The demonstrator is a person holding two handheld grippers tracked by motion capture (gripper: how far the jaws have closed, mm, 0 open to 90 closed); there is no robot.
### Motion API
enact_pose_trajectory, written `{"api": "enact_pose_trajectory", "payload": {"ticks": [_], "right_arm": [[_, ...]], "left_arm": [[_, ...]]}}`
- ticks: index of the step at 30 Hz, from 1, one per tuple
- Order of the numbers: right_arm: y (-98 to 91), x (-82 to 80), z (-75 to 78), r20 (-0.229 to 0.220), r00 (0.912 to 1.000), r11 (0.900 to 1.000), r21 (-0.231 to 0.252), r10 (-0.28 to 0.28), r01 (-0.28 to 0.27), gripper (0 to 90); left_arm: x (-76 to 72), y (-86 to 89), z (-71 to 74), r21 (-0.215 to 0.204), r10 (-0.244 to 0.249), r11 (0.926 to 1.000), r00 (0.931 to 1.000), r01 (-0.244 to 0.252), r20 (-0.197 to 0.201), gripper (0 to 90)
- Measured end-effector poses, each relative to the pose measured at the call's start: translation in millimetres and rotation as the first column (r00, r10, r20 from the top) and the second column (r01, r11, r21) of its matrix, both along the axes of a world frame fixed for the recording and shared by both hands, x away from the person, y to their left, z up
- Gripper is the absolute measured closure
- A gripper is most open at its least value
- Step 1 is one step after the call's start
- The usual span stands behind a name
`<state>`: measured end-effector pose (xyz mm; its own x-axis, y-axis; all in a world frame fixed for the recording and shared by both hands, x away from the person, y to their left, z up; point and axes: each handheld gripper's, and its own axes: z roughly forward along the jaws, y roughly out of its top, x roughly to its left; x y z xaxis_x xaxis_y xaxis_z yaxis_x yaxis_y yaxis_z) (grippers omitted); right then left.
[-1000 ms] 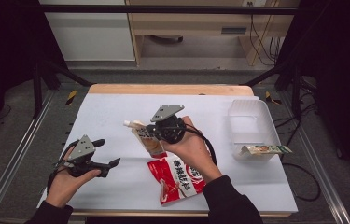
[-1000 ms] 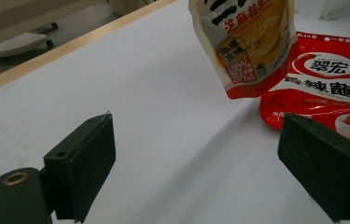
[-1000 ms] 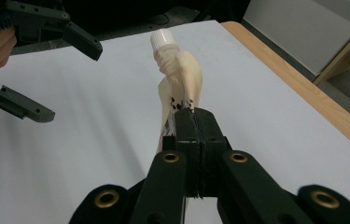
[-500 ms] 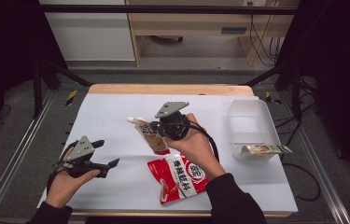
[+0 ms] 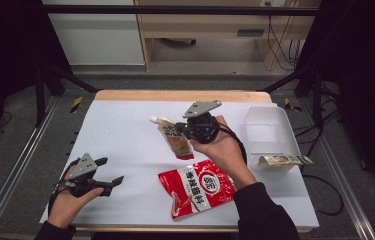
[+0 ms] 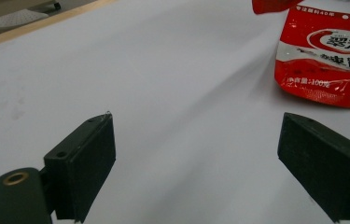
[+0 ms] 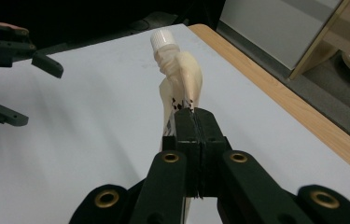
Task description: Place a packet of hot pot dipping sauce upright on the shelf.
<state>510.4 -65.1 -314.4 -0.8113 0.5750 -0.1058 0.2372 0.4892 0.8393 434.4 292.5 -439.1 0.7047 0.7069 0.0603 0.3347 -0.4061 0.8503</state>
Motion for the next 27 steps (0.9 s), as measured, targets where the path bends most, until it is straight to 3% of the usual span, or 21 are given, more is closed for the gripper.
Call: {"api": "enact_pose_trajectory", "payload": {"ticks": [8, 12, 18, 27], "right_arm": [[-19.1, 3.2, 10.3, -0.007, 0.9994, 0.9994, 0.011, -0.033, 0.033, 90.0], [-21.1, 2.6, 7.5, -0.013, 0.9991, 0.9992, 0.004, -0.039, 0.039, 90.0], [-21.6, 0.2, -1.1, -0.025, 0.9996, 0.9999, 0.000, -0.013, 0.013, 90.0], [-24.3, -0.6, -1.3, -0.042, 0.9980, 0.9989, -0.003, 0.047, -0.048, 90.0]], "left_arm": [[-1.2, 4.6, -2.3, 0.001, 0.005, 1.0000, 0.9999, -0.005, -0.010, 10.9], [0.4, 4.1, -3.4, -0.006, 0.002, 1.0000, 0.9999, -0.002, -0.016, 10.9], [-1.0, -3.1, 0.1, 0.006, -0.018, 0.9998, 0.9998, 0.018, -0.001, 10.9], [-0.7, -10.5, 2.5, 0.009, -0.035, 0.9993, 0.9994, 0.035, 0.004, 11.0]]}}
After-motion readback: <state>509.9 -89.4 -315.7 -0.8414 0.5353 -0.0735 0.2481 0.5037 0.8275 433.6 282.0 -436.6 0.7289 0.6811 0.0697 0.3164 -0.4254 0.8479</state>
